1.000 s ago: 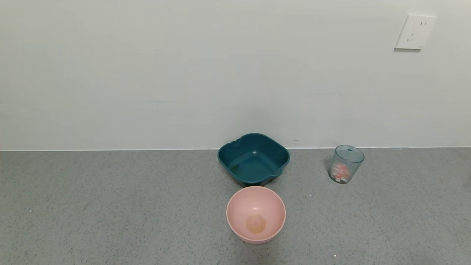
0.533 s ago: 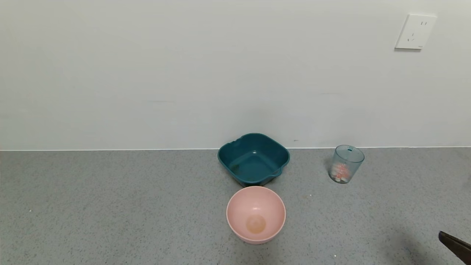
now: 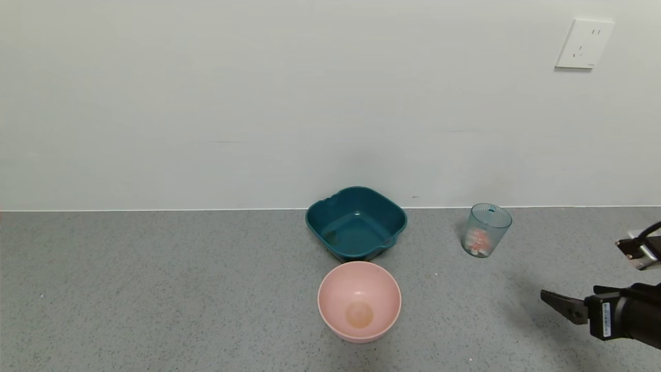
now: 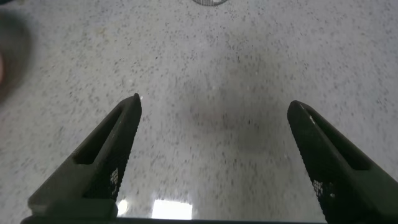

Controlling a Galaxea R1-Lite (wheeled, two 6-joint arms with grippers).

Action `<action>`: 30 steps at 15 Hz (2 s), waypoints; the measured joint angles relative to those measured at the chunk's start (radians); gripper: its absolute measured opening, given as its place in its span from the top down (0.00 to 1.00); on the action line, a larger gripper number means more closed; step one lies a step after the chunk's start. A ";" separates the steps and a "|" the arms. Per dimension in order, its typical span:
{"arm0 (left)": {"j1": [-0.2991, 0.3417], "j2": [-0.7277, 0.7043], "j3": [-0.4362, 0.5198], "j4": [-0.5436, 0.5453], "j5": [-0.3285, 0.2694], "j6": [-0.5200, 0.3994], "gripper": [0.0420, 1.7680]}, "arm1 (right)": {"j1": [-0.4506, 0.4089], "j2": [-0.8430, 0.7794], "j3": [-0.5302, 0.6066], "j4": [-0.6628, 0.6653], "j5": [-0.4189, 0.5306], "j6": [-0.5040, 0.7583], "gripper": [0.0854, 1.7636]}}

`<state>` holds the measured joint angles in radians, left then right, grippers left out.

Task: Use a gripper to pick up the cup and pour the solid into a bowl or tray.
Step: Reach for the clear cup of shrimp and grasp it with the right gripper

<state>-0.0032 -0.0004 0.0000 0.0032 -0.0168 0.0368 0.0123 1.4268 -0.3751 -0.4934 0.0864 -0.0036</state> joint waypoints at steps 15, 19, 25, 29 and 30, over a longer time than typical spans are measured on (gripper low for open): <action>0.000 0.000 0.000 0.000 0.000 0.000 0.03 | 0.004 0.518 -0.072 -0.604 0.001 -0.024 0.03; 0.000 0.000 0.000 0.000 0.000 0.000 0.03 | 0.005 0.572 -0.127 -0.651 0.002 -0.022 0.03; 0.000 0.000 0.000 0.000 0.000 0.000 0.03 | 0.013 0.650 -0.247 -0.649 0.000 -0.020 0.03; 0.000 0.000 0.000 0.000 0.000 0.000 0.03 | 0.023 0.701 -0.309 -0.647 -0.001 -0.020 0.03; 0.000 0.000 0.000 0.000 0.000 0.000 0.03 | 0.023 0.714 -0.325 -0.646 -0.002 -0.020 0.03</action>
<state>-0.0032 -0.0004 0.0000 0.0028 -0.0168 0.0368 0.0355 2.1413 -0.7004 -1.1391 0.0847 -0.0240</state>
